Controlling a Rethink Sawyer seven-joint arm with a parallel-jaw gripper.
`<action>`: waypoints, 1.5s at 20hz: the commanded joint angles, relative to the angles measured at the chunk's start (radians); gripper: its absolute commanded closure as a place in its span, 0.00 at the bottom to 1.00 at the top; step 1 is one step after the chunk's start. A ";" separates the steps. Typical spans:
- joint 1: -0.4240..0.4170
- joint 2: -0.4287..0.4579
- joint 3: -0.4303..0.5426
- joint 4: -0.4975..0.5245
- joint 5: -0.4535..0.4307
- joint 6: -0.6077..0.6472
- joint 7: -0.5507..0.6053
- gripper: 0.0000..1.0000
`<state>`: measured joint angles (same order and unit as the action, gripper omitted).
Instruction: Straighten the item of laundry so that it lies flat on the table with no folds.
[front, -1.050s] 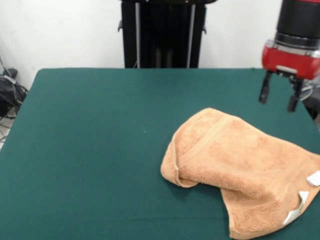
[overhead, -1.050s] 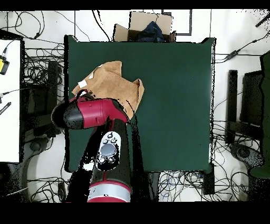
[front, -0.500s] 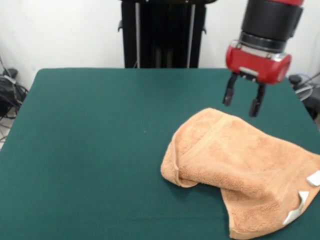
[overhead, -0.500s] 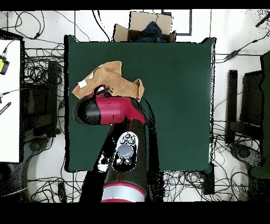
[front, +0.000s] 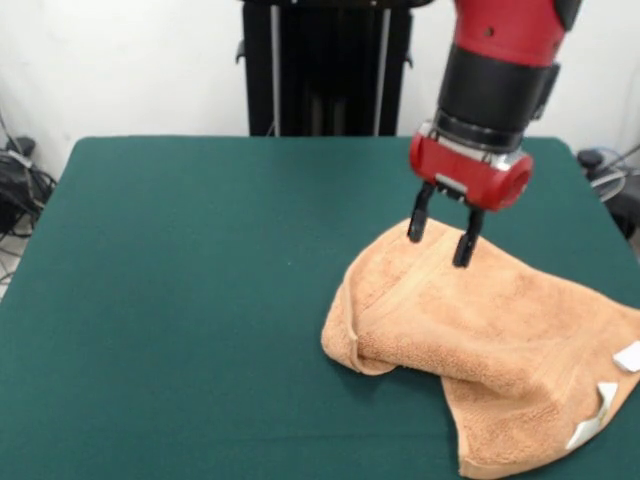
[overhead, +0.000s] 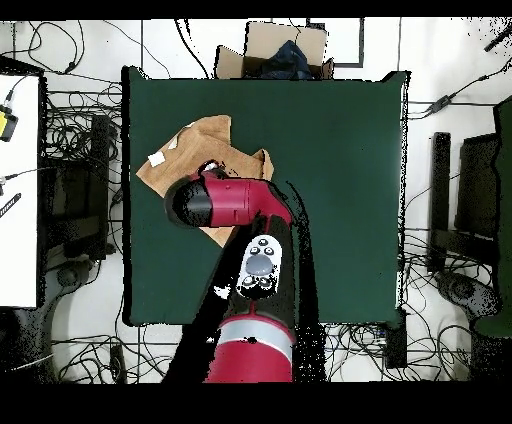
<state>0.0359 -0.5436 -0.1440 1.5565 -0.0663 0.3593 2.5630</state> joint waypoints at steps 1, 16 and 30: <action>-0.031 0.129 0.045 0.026 -0.081 -0.116 0.007 0.00; -0.044 0.255 0.102 0.047 -0.080 -0.283 0.048 0.00; -0.095 0.299 0.108 0.119 -0.106 -0.300 0.023 0.00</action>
<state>-0.0135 -0.3340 -0.1299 1.5666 -0.1052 0.0937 2.5630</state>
